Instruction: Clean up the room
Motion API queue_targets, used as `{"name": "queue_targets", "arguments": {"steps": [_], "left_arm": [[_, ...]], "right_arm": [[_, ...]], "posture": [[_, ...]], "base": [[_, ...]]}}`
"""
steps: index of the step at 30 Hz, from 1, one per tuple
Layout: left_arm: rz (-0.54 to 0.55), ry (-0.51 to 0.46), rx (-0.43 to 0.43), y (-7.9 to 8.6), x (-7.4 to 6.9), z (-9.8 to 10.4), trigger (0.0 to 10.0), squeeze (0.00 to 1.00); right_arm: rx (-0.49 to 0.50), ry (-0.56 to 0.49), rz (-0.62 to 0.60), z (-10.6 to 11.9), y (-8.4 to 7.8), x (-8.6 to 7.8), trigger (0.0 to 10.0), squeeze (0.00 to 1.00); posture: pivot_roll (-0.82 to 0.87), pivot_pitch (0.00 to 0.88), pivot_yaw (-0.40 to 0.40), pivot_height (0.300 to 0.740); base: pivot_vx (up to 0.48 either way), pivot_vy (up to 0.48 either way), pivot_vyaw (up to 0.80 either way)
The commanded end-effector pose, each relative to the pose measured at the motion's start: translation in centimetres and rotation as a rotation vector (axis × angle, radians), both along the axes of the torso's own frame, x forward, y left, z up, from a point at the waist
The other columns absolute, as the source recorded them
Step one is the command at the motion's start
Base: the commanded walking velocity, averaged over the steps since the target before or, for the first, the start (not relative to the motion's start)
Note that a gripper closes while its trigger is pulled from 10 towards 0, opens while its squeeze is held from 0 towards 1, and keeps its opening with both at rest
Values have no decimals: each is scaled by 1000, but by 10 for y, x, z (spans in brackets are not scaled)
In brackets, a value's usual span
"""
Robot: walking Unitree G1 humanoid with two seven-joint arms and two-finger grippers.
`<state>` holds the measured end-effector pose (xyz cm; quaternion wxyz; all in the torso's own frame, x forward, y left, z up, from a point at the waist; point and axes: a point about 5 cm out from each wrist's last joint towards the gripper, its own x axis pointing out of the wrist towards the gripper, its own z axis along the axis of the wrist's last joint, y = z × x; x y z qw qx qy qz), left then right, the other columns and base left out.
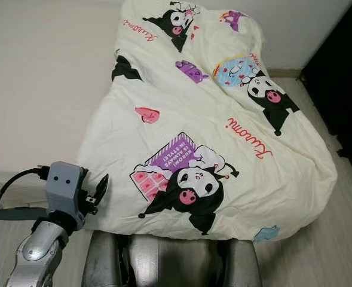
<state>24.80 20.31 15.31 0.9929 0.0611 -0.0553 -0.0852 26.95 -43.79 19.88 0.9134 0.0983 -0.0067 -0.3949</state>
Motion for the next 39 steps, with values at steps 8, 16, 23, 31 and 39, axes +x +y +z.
{"name": "queue_targets", "arguments": {"steps": [8,16,23,31,39], "left_arm": [[70,30,-74,2,3,-10,10000,0],[379,75,-145,21,16,-31,10000,0],[460,111,-145,21,23,-47,10000,0],[392,176,-144,6,20,-66,10000,0],[257,184,-137,-13,18,-73,10000,0]], "right_arm": [[-243,-353,665,46,127,55,10000,0],[-230,-169,1123,-31,266,58,10000,0],[-195,-7,1050,-99,297,38,10000,0],[-189,31,881,-118,274,24,10000,0],[-239,66,892,-122,266,18,10000,0]], "posture": [[174,304,-60,522],[147,274,-70,522],[127,244,-72,522],[86,212,-54,522],[71,206,-44,522]], "base": [[0,0,0],[0,0,0],[0,0,0],[0,0,0],[0,0,0]]}}
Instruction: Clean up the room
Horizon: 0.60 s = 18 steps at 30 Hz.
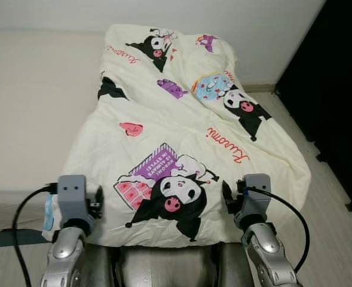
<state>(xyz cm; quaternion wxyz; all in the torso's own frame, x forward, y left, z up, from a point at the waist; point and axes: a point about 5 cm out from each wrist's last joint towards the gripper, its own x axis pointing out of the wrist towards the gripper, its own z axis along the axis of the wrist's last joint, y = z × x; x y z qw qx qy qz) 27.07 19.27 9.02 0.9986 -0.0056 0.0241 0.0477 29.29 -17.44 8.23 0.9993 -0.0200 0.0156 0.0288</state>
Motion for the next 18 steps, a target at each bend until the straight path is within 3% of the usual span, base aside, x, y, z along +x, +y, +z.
{"name": "queue_targets", "arguments": {"steps": [1,9,18], "left_arm": [[-24,27,-1,-5,-4,-11,10000,0],[-35,13,15,-8,-4,-12,10000,0],[-51,-2,12,-9,-4,-11,10000,0]], "right_arm": [[-1,23,49,-8,6,-8,10000,0],[22,22,92,-16,18,-15,10000,0],[28,12,98,-14,20,-14,10000,0]], "posture": [[71,203,-44,522],[72,197,-48,546],[75,197,-48,576]], "base": [[0,0,0],[0,0,0],[0,0,0]]}}
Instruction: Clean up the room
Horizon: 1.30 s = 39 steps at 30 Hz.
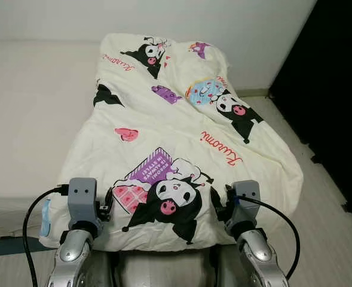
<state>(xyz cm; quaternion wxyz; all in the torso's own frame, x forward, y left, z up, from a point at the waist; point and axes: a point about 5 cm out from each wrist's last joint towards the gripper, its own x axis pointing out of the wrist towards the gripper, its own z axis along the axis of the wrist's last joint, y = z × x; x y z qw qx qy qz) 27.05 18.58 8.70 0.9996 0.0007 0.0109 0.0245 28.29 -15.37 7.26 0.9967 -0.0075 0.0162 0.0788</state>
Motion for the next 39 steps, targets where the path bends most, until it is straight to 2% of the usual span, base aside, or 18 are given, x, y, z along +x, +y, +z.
{"name": "queue_targets", "arguments": {"steps": [1,12,39], "left_arm": [[-8,20,1,-2,-4,-7,10000,0],[-24,14,2,-1,-5,-7,10000,0],[-9,16,-8,3,-9,-11,10000,0]], "right_arm": [[2,8,1,-4,-1,-4,10000,0],[2,11,1,-5,-3,-4,10000,0],[20,0,77,-2,4,-1,10000,0]], "posture": [[75,197,-48,581],[81,198,-49,615],[80,185,-66,615]], "base": [[0,0,0],[0,0,0],[0,0,0]]}}
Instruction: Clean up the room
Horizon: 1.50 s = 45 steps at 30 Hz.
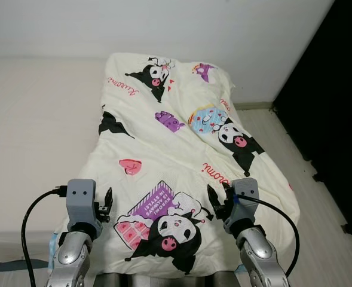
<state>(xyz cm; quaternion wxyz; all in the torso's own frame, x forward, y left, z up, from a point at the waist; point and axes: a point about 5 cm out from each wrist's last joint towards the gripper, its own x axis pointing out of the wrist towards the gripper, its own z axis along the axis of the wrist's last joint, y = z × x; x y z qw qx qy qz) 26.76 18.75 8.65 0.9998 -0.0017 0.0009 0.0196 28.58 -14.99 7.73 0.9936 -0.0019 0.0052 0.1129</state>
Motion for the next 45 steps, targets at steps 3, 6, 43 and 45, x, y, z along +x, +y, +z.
{"name": "queue_targets", "arguments": {"steps": [3,6,43,45], "left_arm": [[0,35,-4,0,-5,-10,10000,0],[-3,32,-4,-1,-4,-10,10000,0],[-10,10,-9,-4,0,-8,10000,0],[-13,9,-9,-5,1,-8,10000,0]], "right_arm": [[4,16,18,-6,0,-5,10000,0],[5,10,28,-5,1,-6,10000,0],[26,-2,86,-3,3,-5,10000,0],[29,-6,90,-3,4,-6,10000,0]], "posture": [[79,183,-68,615],[79,183,-68,625],[71,169,-77,664],[70,164,-76,674]], "base": [[0,0,0],[0,0,0],[0,0,0],[0,0,0]]}}
